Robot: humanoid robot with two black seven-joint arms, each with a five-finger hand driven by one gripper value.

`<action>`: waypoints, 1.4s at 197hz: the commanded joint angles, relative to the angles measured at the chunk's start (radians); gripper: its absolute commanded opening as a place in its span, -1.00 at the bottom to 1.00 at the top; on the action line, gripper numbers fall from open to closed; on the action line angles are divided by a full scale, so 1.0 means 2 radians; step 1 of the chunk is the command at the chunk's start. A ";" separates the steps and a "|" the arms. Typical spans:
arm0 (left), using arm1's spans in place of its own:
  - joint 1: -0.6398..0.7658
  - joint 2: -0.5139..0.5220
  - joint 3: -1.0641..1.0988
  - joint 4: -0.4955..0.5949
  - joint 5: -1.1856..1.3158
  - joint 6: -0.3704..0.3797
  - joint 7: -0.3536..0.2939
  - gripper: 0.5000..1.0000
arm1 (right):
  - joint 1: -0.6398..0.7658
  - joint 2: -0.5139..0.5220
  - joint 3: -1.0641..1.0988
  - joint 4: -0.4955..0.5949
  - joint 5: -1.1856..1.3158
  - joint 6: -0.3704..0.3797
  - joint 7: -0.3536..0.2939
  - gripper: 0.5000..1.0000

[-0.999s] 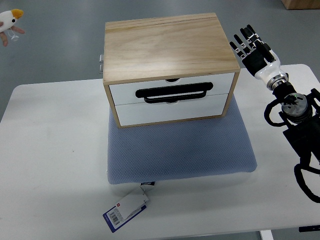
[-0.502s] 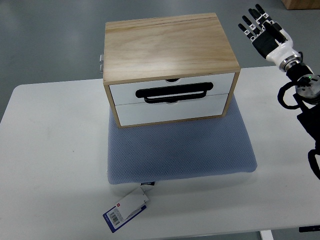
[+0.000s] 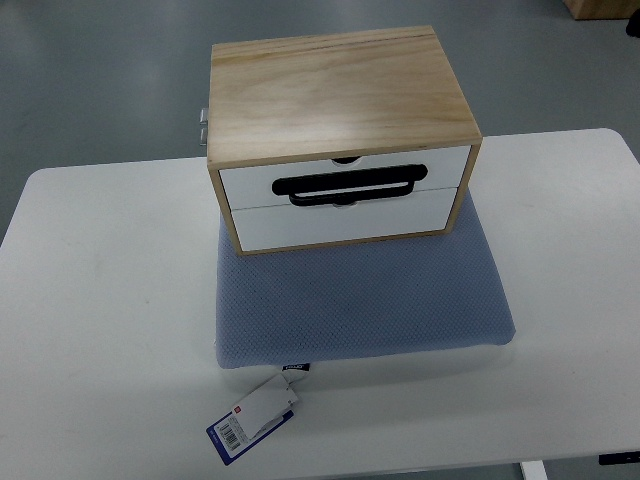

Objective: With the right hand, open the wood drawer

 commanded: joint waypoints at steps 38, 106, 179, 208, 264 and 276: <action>0.000 0.000 0.000 0.001 -0.001 0.001 0.000 1.00 | 0.226 0.019 -0.243 0.170 -0.017 0.001 -0.069 0.78; 0.000 0.000 0.000 0.004 -0.002 0.001 0.000 1.00 | 0.313 0.064 -0.285 0.311 0.040 -0.005 -0.172 0.78; 0.000 0.000 0.000 0.007 -0.002 0.001 0.000 1.00 | 0.283 0.097 -0.316 0.359 0.056 -0.027 -0.183 0.78; 0.000 0.000 0.000 0.007 -0.002 0.001 0.000 1.00 | 0.259 0.104 -0.329 0.359 0.054 -0.052 -0.192 0.78; 0.000 0.000 0.000 0.007 -0.002 0.001 0.000 1.00 | 0.230 0.104 -0.334 0.359 0.052 -0.073 -0.198 0.78; 0.000 0.000 0.000 0.007 -0.002 0.001 0.000 1.00 | 0.229 0.104 -0.334 0.359 0.051 -0.073 -0.198 0.78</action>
